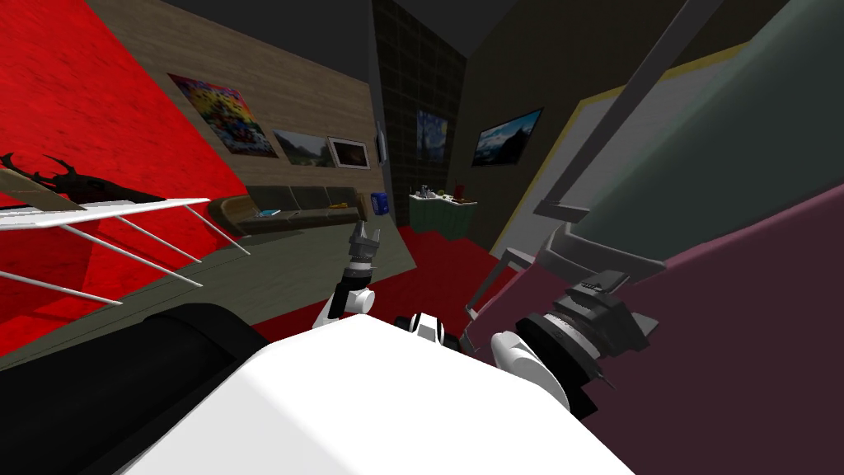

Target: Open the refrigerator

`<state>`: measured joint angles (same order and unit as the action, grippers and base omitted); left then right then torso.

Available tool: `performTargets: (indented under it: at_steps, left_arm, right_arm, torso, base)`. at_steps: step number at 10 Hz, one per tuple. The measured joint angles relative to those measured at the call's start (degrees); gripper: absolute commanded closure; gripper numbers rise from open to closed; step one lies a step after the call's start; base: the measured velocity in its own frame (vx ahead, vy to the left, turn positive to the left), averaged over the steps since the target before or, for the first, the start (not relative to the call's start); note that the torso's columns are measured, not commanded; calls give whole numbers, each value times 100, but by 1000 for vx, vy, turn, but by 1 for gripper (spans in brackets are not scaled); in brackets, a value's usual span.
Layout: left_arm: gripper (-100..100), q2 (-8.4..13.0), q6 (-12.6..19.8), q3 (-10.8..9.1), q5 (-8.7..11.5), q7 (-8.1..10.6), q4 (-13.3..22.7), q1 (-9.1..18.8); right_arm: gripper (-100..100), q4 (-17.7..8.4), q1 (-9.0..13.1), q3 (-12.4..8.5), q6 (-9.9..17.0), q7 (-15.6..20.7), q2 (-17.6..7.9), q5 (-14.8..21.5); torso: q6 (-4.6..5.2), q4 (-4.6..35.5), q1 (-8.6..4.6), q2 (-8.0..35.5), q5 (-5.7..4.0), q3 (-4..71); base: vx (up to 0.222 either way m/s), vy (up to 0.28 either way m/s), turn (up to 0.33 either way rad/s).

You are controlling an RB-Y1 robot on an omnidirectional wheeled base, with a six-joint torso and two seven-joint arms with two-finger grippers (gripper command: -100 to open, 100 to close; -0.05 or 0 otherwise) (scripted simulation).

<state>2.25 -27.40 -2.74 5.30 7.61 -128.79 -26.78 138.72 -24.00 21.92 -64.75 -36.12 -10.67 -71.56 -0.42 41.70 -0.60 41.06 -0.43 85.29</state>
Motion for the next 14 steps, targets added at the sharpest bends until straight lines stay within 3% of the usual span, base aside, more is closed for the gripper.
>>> performTargets:
  at_steps: [5, 10, 14]
  left_arm:
    - [0, 0, 0, 0, 0, 0, 0, 0]
    - [0, 0, 0, 0, 0, 0, 0, 0]
    - [0, 0, 0, 0, 0, 0, 0, 0]
  right_arm:
    - [-100, 39, 52, 63, -207, -173, 37, -601]
    - [-100, 93, 13, 334, -462, -514, 89, -1245]
    - [-100, 167, 137, 447, -615, -659, 213, -1773]
  torso:
    - [-27, -29, -37, -73, -26, 40]
    - [33, -13, -105, -27, -44, 9]
    - [58, -13, -150, 0, -65, -12]
  base:
    - [44, 15, 23]
    - [74, 12, 48]
    - [60, 17, 24]
